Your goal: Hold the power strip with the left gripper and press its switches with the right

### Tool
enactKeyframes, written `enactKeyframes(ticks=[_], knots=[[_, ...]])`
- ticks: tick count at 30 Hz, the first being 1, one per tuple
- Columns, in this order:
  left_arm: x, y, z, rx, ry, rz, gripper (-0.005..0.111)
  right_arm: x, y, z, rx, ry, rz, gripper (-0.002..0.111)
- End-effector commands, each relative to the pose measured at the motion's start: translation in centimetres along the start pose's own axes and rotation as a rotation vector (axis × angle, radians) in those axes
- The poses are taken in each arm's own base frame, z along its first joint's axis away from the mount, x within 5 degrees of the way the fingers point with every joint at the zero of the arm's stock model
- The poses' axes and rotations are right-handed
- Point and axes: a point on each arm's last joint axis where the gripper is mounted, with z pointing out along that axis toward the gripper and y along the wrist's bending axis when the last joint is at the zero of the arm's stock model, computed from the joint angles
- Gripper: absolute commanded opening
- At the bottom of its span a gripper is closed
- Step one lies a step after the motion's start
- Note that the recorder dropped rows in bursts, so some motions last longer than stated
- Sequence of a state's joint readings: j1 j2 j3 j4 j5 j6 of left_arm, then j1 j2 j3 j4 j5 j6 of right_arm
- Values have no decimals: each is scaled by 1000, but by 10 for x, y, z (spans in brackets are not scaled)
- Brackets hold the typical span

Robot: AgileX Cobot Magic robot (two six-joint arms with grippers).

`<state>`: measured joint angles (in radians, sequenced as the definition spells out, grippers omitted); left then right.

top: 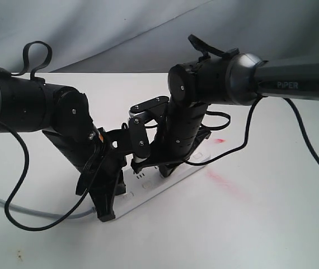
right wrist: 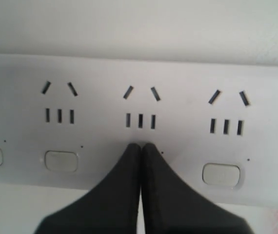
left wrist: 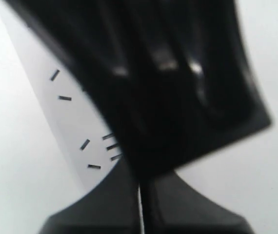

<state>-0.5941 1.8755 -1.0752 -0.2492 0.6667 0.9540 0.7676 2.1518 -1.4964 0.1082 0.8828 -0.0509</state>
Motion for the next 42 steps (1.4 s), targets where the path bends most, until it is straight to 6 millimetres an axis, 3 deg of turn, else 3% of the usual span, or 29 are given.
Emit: enactKeyframes(ticks=[1, 14, 23, 28, 36, 42], knots=[[-2, -1, 0, -2, -6, -6, 0, 15, -6, 28, 39, 130, -21, 0], [-2, -1, 0, -3, -6, -9, 0, 22, -7, 36, 42, 125, -5, 0], [-2, -1, 0, -3, -6, -9, 0, 32, 2, 67, 125, 235, -69, 0], [-2, -1, 0, -3, -6, -9, 0, 35, 9, 74, 139, 256, -93, 0], [-2, -1, 0, -3, -6, -9, 0, 25, 10, 53, 152, 223, -98, 0], [-2, -1, 0, -3, -6, -9, 0, 12, -7, 6, 226, 74, -65, 0]])
